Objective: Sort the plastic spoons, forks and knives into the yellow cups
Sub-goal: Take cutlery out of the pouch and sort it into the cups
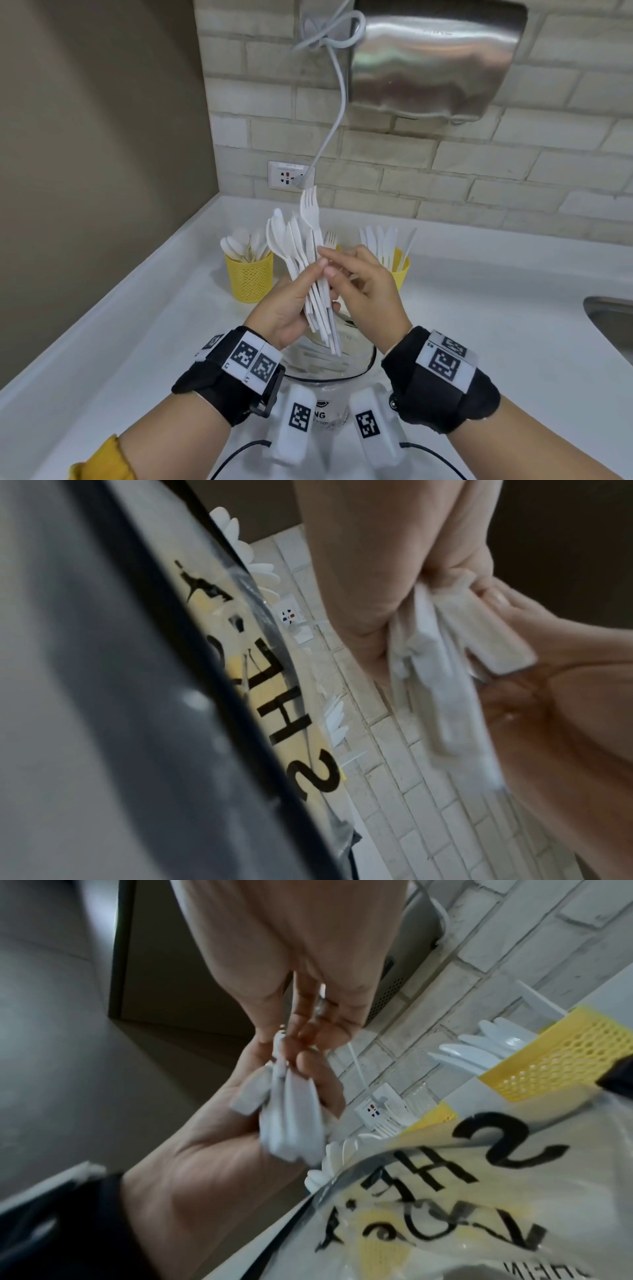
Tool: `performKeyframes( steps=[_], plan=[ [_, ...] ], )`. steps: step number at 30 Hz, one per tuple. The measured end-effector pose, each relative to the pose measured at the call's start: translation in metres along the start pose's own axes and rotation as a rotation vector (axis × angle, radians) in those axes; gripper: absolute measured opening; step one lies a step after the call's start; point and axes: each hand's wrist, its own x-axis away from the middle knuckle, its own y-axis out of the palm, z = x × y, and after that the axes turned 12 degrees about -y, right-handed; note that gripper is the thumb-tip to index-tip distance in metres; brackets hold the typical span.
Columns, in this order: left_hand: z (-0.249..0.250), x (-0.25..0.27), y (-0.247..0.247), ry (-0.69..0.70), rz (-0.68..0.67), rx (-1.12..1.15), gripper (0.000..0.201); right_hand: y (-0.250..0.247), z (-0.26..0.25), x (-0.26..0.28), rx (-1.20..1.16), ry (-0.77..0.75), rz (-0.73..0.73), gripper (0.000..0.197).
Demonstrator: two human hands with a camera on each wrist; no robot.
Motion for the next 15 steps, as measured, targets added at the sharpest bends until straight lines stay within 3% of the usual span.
performKeyframes(
  steps=[7, 10, 11, 13, 15],
  plan=[
    [0.002, -0.003, -0.009, 0.029, 0.007, 0.063, 0.062, 0.004, 0.003, 0.009, 0.085, -0.069, -0.090, 0.051],
    [0.006, -0.002, -0.008, 0.038, 0.022, 0.113, 0.023, 0.002, 0.003, 0.012, 0.111, -0.084, -0.100, 0.054],
    [0.006, -0.002, -0.006, 0.045, 0.036, 0.112, 0.022, 0.003, 0.004, 0.014, 0.116, -0.088, -0.077, 0.054],
    [0.006, -0.002, -0.003, 0.074, 0.079, 0.096, 0.040, 0.005, 0.007, 0.015, 0.121, -0.047, 0.005, 0.046],
    [0.005, -0.002, -0.004, 0.078, 0.097, 0.105, 0.043, 0.006, 0.010, 0.016, 0.176, 0.005, 0.023, 0.032]
  ],
)
